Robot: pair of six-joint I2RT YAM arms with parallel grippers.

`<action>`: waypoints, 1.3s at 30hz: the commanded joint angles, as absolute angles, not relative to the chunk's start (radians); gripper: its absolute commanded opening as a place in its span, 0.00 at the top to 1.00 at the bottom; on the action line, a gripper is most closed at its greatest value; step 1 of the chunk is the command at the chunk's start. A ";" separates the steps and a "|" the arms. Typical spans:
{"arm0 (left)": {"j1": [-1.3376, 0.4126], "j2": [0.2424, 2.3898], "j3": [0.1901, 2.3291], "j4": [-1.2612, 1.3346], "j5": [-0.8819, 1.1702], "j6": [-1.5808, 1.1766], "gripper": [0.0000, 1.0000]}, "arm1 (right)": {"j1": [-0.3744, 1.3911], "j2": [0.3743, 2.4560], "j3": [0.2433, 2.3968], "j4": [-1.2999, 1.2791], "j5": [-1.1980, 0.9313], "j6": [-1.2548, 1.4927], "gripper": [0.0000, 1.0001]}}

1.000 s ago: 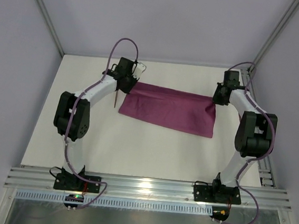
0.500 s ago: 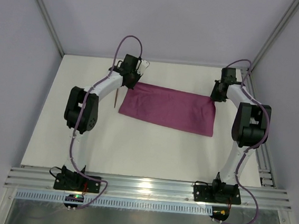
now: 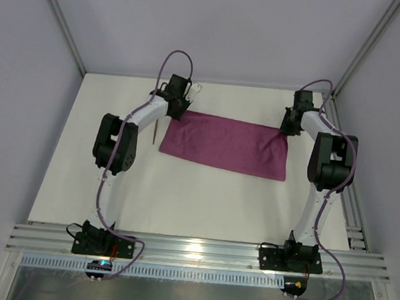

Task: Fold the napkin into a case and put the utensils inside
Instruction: Fold the rectangle-folded napkin at the center of the board.

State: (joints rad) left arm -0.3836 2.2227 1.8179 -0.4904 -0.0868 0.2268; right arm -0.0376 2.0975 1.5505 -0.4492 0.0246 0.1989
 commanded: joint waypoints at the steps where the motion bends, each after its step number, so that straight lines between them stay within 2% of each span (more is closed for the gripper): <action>1: -0.377 2.237 1.870 -0.477 -0.101 0.241 1.00 | -0.041 2.108 1.603 -0.430 0.040 0.183 0.97; 16: -0.377 2.190 1.928 -0.476 -0.156 0.225 1.00 | -0.049 2.043 1.632 -0.426 0.015 0.161 0.97; 36: -0.377 2.264 1.959 -0.489 -0.147 0.239 1.00 | -0.066 2.167 1.709 -0.477 -0.029 0.176 0.97; 38: -0.377 2.269 1.962 -0.494 -0.146 0.241 1.00 | -0.066 2.175 1.713 -0.476 -0.031 0.176 0.96; 39: -0.377 2.278 1.970 -0.495 -0.146 0.241 1.00 | -0.066 2.177 1.715 -0.476 -0.034 0.175 0.91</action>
